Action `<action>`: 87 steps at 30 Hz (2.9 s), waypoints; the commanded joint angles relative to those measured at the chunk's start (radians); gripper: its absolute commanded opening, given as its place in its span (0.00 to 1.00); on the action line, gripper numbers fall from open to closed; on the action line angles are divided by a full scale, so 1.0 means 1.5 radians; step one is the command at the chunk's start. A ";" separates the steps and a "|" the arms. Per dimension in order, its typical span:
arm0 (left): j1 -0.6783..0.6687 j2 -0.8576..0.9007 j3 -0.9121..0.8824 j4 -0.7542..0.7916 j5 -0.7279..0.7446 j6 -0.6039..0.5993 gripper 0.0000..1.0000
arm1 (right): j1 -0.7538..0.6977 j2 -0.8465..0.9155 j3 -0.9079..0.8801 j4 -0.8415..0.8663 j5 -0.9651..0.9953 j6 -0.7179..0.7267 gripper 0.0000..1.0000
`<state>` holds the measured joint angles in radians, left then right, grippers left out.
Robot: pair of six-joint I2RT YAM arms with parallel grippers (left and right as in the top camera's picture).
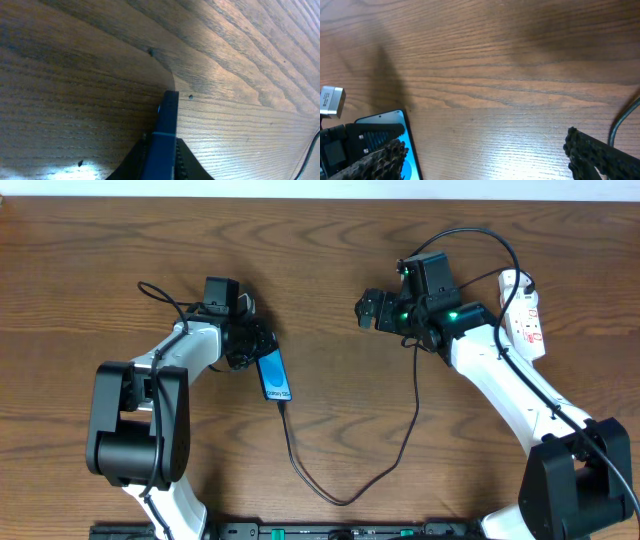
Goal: Plug charger to phone and switch on socket
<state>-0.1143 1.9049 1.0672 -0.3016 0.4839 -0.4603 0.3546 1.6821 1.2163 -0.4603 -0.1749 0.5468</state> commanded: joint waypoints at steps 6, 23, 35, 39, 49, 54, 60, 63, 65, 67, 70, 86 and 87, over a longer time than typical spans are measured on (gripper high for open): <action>-0.001 0.002 -0.011 -0.004 -0.017 0.010 0.29 | 0.005 -0.003 0.004 -0.003 0.008 -0.009 0.99; -0.001 0.002 -0.011 -0.033 -0.060 0.010 0.64 | 0.005 -0.003 0.004 -0.003 0.008 -0.009 0.99; -0.001 0.002 -0.011 -0.057 -0.092 0.010 0.78 | 0.005 -0.003 0.004 -0.003 0.008 -0.009 0.99; -0.001 0.002 -0.011 -0.066 -0.092 0.010 0.79 | 0.005 -0.003 0.004 -0.003 0.008 -0.009 0.99; 0.000 0.002 -0.011 -0.076 -0.121 0.010 0.98 | 0.005 -0.003 0.004 -0.003 0.008 -0.009 0.99; 0.000 0.000 -0.010 -0.087 -0.127 0.010 0.98 | 0.005 -0.003 0.004 -0.003 0.008 -0.009 0.99; 0.000 -0.017 0.003 -0.113 -0.127 0.051 0.98 | 0.005 -0.003 0.004 -0.003 0.008 -0.009 0.99; 0.000 -0.036 0.016 -0.139 -0.127 0.079 0.98 | 0.005 -0.003 0.004 -0.003 0.009 -0.009 0.99; 0.000 -0.055 0.020 -0.151 -0.138 0.088 0.98 | 0.005 -0.003 0.004 -0.003 0.012 -0.009 0.99; -0.001 -0.089 0.021 -0.167 -0.180 0.090 0.98 | 0.005 -0.003 0.004 -0.003 0.013 -0.009 0.99; -0.001 -0.141 0.021 -0.191 -0.225 0.107 0.98 | 0.005 -0.003 0.004 -0.003 0.013 -0.009 0.99; -0.113 -0.413 0.021 -0.317 -0.388 0.241 0.98 | 0.005 -0.003 0.004 -0.001 0.013 -0.009 0.99; -0.119 -0.425 0.021 -0.314 -0.388 0.242 0.98 | 0.005 -0.003 0.004 -0.002 0.013 -0.009 0.99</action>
<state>-0.2680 1.3197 1.0981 -0.7727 -0.0406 -0.1276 0.3546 1.6821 1.2163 -0.4599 -0.1635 0.5434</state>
